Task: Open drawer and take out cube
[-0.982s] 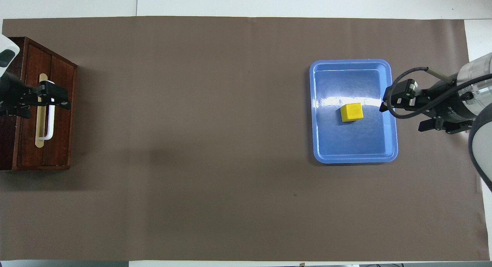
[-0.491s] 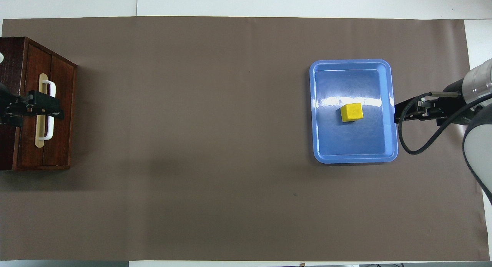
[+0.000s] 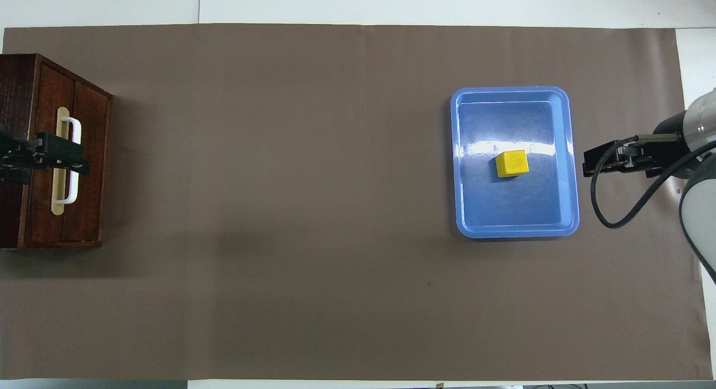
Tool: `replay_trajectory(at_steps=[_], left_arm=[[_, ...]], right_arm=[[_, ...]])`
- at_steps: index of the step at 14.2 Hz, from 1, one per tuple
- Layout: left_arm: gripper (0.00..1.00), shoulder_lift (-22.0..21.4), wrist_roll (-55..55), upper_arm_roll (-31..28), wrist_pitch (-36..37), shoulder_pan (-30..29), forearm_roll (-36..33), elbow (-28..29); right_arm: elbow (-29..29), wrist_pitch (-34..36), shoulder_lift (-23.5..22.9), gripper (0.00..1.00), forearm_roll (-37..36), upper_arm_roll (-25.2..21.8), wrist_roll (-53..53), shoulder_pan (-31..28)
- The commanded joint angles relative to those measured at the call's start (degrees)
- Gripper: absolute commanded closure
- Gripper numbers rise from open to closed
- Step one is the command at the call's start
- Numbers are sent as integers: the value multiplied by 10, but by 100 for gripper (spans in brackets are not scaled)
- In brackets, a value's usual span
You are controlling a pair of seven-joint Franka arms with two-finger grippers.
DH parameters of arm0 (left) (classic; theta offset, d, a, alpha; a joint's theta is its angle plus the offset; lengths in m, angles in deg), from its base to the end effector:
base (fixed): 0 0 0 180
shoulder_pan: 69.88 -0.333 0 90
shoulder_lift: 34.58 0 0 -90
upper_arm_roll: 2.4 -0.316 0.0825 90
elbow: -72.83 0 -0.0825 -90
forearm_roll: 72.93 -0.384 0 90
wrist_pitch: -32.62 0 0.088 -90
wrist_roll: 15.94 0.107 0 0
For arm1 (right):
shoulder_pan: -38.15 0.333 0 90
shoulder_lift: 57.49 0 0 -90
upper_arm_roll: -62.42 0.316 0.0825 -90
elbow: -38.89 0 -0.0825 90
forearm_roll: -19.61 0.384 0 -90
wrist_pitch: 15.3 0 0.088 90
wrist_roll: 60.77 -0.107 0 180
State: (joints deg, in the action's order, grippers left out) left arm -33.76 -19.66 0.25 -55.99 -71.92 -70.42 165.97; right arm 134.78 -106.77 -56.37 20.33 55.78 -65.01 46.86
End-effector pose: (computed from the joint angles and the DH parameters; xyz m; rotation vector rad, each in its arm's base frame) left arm 0.5534 -0.0105 0.5889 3.0960 0.0855 -0.1472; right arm 0.5472 0.0205 0.5889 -3.1281 0.0602 0.0915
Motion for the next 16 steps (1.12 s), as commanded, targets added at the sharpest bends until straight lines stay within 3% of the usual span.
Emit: replay_trajectory(at_steps=[1,16], left_arm=[[0,1,14,10,15,-9,1,-12],[0,0,27,10,-1,-9,-8,-11]], right_arm=[[-15,0,-12,0,-8,1,17,-5],[-10,18,-9,0,-12,1,49,-16]])
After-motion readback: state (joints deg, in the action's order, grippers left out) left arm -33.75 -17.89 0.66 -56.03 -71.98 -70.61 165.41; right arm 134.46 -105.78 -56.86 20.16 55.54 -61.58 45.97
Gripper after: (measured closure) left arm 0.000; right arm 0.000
